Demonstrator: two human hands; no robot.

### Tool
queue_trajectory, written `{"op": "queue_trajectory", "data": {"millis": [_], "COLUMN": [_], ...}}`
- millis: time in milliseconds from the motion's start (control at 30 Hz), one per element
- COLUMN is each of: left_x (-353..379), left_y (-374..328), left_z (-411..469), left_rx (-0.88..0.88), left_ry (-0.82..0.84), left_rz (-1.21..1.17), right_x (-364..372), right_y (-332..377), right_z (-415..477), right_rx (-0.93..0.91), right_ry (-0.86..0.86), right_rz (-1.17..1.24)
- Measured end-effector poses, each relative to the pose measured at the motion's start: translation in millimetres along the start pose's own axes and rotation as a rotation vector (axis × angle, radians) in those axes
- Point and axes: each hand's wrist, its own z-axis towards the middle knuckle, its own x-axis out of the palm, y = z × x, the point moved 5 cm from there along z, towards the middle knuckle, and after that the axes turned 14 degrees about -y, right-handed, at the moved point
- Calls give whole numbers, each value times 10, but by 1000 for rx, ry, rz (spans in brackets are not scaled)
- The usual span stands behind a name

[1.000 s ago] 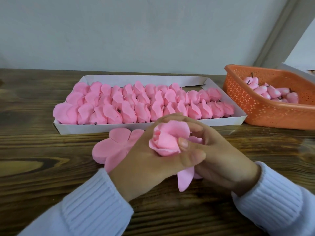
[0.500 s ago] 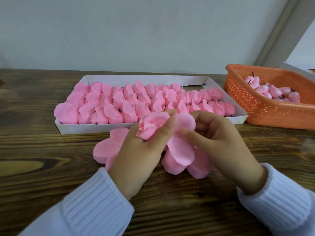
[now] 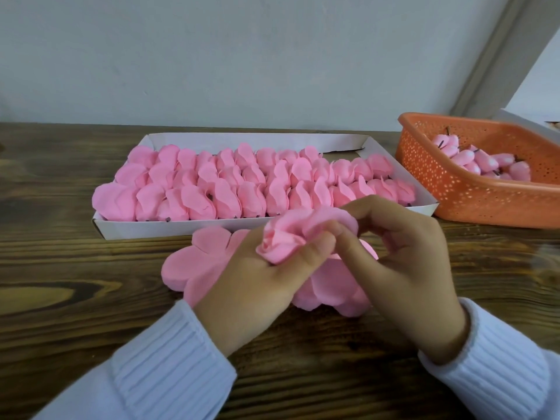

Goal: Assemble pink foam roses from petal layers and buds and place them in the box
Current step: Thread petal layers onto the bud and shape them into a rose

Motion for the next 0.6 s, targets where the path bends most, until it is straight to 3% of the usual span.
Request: {"op": "queue_trajectory", "data": {"millis": [133, 233, 400, 600], "left_x": [9, -29, -50, -39], "left_y": [16, 13, -34, -27], "left_z": [5, 16, 32, 67], "left_rx": [33, 58, 67, 48], "left_ry": [29, -30, -69, -27], "left_rz": [61, 75, -88, -272], "right_x": [-8, -5, 41, 220], "right_y": [15, -17, -10, -142], "right_z": [-9, -8, -10, -115], "right_rx": [11, 125, 169, 587], "right_ry": [2, 38, 70, 266], "right_rz": [47, 287, 434, 647]}}
